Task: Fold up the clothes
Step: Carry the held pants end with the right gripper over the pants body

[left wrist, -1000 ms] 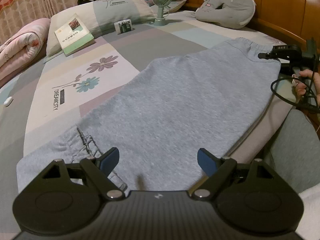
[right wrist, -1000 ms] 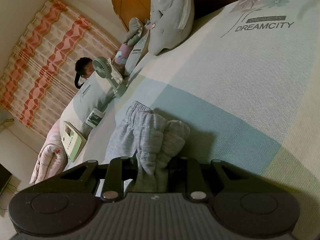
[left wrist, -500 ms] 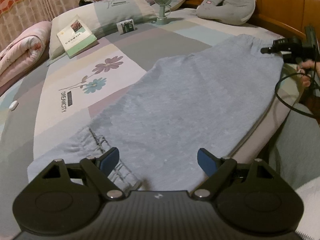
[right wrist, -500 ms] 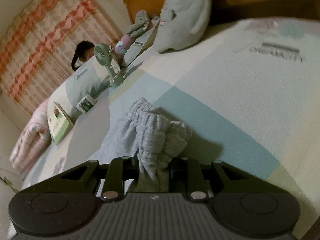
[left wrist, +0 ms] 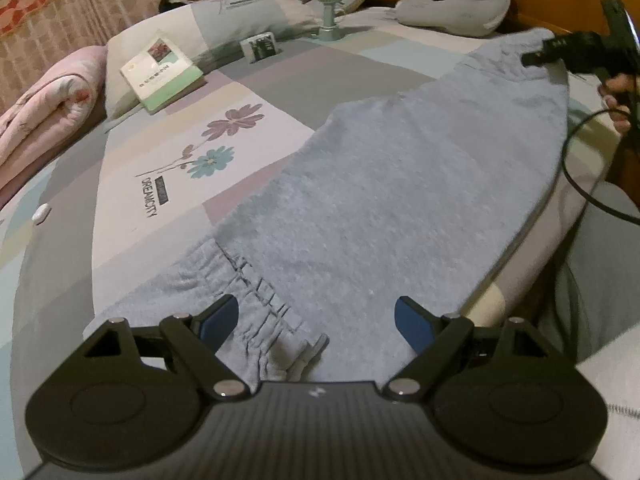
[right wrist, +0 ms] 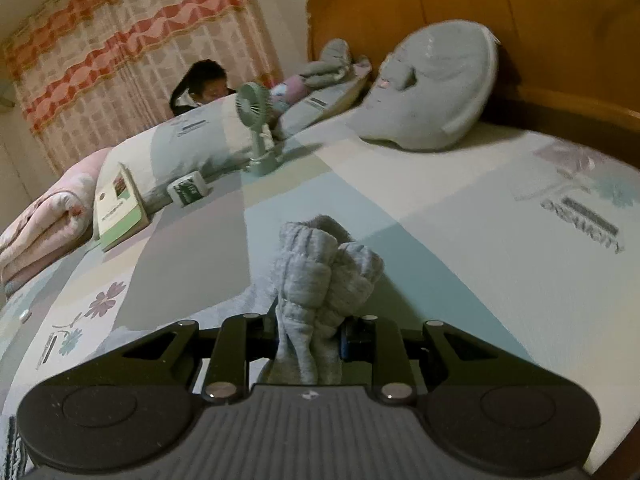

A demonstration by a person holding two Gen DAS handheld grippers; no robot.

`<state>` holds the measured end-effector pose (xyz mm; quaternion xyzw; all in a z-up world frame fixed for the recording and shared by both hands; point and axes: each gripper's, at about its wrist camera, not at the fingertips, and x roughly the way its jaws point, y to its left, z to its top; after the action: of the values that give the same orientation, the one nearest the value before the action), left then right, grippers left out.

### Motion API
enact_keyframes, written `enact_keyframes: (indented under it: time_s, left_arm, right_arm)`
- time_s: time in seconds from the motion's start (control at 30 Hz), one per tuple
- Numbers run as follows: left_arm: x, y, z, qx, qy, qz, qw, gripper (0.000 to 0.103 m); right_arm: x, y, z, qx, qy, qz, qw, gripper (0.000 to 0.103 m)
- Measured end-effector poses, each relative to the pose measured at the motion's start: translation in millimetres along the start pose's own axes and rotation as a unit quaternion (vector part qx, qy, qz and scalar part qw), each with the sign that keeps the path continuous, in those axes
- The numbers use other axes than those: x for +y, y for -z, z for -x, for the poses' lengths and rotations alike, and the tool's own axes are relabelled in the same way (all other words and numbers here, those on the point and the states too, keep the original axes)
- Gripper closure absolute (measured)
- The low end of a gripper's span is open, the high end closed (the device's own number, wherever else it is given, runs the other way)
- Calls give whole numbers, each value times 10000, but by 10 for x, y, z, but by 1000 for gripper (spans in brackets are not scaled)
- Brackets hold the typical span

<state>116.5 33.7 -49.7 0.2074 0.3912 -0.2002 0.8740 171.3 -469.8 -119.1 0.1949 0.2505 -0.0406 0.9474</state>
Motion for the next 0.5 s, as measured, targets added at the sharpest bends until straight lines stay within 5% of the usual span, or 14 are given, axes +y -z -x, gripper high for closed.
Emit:
enact_keyframes:
  time_s: [0.5]
  left_arm:
    - [234,186,100,-21,-80,-60,9999,18]
  right_arm:
    - [849,-102,233,-217,-218,1134,9931,75]
